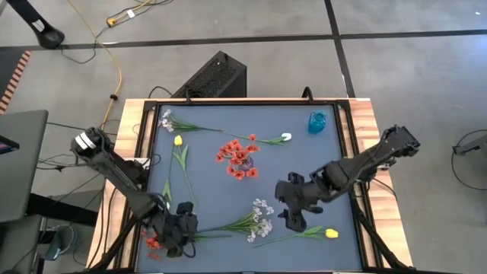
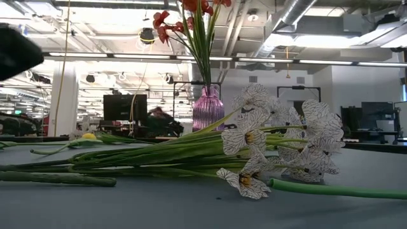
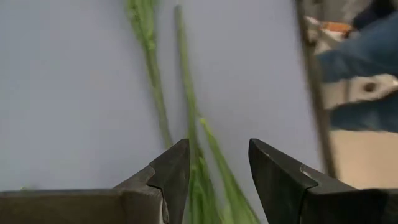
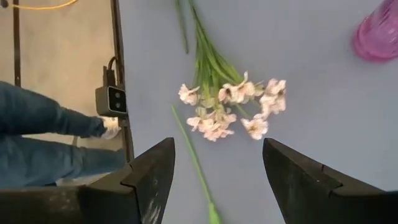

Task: Sort flowers into vase by color
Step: Put the orange flower into the pink vase

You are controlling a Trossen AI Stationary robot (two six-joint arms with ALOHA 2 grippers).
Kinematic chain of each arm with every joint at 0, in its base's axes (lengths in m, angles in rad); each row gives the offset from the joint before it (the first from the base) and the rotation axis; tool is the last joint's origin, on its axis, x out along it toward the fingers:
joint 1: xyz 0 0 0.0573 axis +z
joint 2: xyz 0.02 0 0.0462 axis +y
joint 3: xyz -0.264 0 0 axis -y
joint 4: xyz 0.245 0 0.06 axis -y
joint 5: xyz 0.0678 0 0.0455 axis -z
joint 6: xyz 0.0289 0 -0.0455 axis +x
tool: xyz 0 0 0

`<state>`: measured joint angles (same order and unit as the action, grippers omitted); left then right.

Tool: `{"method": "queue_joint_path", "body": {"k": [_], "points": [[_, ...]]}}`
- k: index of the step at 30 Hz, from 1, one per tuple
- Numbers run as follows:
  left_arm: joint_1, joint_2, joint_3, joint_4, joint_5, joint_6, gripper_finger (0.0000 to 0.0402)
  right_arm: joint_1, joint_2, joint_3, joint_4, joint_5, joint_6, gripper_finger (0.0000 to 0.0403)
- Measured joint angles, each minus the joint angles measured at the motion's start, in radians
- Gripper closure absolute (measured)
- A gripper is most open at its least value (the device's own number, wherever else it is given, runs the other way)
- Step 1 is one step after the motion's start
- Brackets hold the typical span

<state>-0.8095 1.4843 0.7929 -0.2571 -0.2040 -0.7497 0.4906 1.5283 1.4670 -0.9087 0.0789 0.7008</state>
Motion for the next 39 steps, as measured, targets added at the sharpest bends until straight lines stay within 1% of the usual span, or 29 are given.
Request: {"method": "queue_joint_path", "body": {"k": [4, 6, 9, 13, 17, 19, 21, 23, 25, 30, 31, 34, 37, 39], "points": [[-0.033, 0.077, 0.0, 0.067, -0.046, -0.023, 0.0249, 0.053, 0.019, 0.0, 0.02, 0.059, 0.094, 0.0132], [-0.042, 0.115, 0.0, 0.125, -0.044, -0.023, 0.0249, 0.07, 0.038, 0.0, 0.024, 0.094, 0.132, 0.0132], [-0.053, 0.159, -0.001, 0.162, -0.048, -0.035, 0.0249, 0.087, 0.068, 0.0, 0.034, 0.13, 0.143, 0.0132], [-0.055, 0.203, -0.001, 0.145, -0.111, -0.129, 0.0249, 0.091, 0.126, 0.0, 0.037, 0.134, 0.14, 0.0132], [-0.057, 0.205, 0.0, 0.143, -0.177, -0.126, 0.0249, 0.087, 0.184, 0.0, 0.061, 0.131, 0.103, 0.0132], [-0.056, 0.205, 0.0, 0.139, -0.179, -0.102, 0.0249, 0.086, 0.212, 0.0, 0.085, 0.122, 0.08, 0.0132], [-0.056, 0.205, 0.0, 0.133, -0.15, -0.078, 0.0252, 0.083, 0.231, 0.0, 0.112, 0.103, 0.07, 0.0132], [-0.056, 0.204, 0.0, 0.117, -0.127, -0.074, 0.0264, 0.08, 0.243, 0.0, 0.137, 0.1, 0.061, 0.0132], [-0.056, 0.202, 0.0, 0.117, -0.106, -0.074, 0.0288, 0.075, 0.245, 0.0, 0.157, 0.092, 0.049, 0.0132], [-0.055, 0.184, 0.001, 0.154, -0.003, -0.072, 0.0383, 0.061, 0.218, -0.001, 0.174, 0.073, 0.041, 0.0132], [-0.053, 0.174, 0.006, 0.146, 0.009, -0.064, 0.0391, 0.058, 0.205, -0.001, 0.186, 0.073, 0.041, 0.0132], [-0.044, 0.114, 0.038, 0.102, 0.024, 0.0, 0.0396, 0.048, 0.163, -0.001, 0.243, 0.073, 0.025, 0.0133], [-0.021, 0.033, 0.069, 0.036, 0.018, 0.075, 0.0399, 0.035, 0.127, -0.001, 0.356, 0.073, 0.024, 0.0133], [0.001, -0.027, 0.09, 0.0, 0.012, 0.126, 0.04, 0.024, 0.106, -0.001, 0.463, 0.06, 0.024, 0.0132]]}}
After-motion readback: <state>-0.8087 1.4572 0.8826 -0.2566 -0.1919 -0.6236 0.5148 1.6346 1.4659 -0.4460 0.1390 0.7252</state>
